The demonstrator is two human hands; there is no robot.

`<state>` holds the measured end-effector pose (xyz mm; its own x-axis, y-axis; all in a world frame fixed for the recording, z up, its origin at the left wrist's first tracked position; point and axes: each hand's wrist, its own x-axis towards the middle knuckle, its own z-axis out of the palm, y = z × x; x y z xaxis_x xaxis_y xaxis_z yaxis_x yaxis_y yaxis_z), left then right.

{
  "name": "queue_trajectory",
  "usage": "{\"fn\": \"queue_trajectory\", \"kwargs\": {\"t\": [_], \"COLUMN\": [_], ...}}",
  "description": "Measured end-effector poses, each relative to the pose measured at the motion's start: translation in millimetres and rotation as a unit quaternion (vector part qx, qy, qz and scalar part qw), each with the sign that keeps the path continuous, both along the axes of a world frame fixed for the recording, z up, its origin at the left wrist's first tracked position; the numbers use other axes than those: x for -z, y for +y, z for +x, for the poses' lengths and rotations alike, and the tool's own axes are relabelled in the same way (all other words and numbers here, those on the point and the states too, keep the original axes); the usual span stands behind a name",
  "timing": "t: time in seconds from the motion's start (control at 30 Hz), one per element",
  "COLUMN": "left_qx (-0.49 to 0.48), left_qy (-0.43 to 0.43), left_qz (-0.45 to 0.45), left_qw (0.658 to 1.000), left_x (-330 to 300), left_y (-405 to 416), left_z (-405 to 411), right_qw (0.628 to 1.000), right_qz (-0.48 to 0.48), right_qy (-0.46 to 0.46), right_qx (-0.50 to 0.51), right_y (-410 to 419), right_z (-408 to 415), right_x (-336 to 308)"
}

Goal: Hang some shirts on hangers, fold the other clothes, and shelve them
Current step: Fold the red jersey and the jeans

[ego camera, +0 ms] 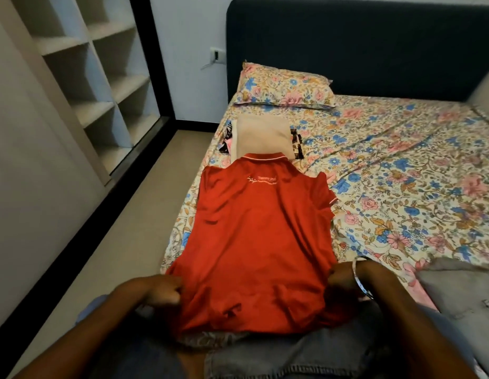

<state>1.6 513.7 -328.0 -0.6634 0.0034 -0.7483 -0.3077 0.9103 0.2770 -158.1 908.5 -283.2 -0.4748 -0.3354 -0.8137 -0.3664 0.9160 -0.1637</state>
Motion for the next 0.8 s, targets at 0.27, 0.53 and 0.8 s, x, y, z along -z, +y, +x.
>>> {"fn": "queue_trajectory", "kwargs": {"t": [0.27, 0.53, 0.8], "left_qx": [-0.287, -0.317, -0.535], "left_qy": [0.430, 0.364, 0.172], "left_qz": [0.019, 0.125, 0.470], "left_qw": [0.856, 0.867, 0.680], "left_x": [23, 65, 52], "left_y": [1, -6, -16], "left_z": [-37, -49, -78], "right_qw": [0.979, 0.900, 0.973], "right_qz": [-0.161, -0.313, -0.020], "right_qy": [0.121, 0.302, 0.215], "right_qx": [-0.012, -0.012, -0.082], "right_y": [-123, -320, -396], "right_z": [-31, -124, -217], "right_x": [-24, -18, 6]}}
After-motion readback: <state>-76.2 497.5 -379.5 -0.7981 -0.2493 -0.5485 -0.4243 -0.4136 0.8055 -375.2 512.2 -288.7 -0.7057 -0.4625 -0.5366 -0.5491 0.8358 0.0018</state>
